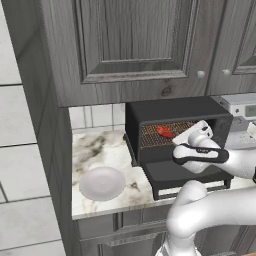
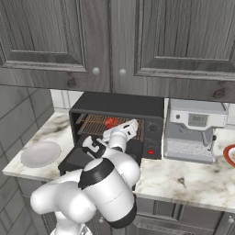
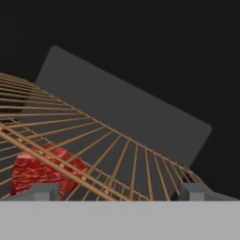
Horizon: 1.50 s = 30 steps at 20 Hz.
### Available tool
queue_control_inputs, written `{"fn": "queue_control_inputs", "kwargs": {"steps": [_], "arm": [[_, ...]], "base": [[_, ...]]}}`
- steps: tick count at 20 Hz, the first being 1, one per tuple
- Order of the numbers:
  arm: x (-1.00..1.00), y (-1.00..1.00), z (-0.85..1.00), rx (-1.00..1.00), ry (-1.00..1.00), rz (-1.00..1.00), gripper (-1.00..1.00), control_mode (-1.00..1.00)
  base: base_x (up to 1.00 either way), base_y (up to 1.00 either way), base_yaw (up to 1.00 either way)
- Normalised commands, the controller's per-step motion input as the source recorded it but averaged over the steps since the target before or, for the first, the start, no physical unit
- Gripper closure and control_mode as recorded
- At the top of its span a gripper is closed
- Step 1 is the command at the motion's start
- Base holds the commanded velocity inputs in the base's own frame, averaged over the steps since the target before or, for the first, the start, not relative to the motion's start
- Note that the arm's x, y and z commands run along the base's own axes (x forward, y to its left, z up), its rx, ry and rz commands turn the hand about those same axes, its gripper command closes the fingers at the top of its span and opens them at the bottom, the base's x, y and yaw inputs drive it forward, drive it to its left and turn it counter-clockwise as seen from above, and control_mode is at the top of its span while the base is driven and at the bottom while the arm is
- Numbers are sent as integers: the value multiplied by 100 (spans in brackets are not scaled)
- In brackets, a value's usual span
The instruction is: Open the toaster oven door. Place the bread on the top rack in the toaster oven and place the steak on the bottom rack.
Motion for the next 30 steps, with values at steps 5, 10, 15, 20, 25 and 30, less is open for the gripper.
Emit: {"fn": "queue_control_inputs", "kwargs": {"steps": [5, 10, 15, 20, 25, 30], "arm": [[-1, 2, -8, -3, 0, 0, -100, -100], [-2, 6, -6, -3, 0, 0, -100, -100], [11, 7, 0, -2, 0, 0, -100, -100], [13, 2, 0, -2, 0, -1, -100, -100], [4, 4, -3, -1, 0, -1, -100, -100], [0, 4, -6, -1, 0, -1, -100, -100]], "base": [[0, 0, 0], [0, 0, 0], [0, 0, 0], [0, 0, 0], [0, 0, 0], [0, 0, 0]]}}
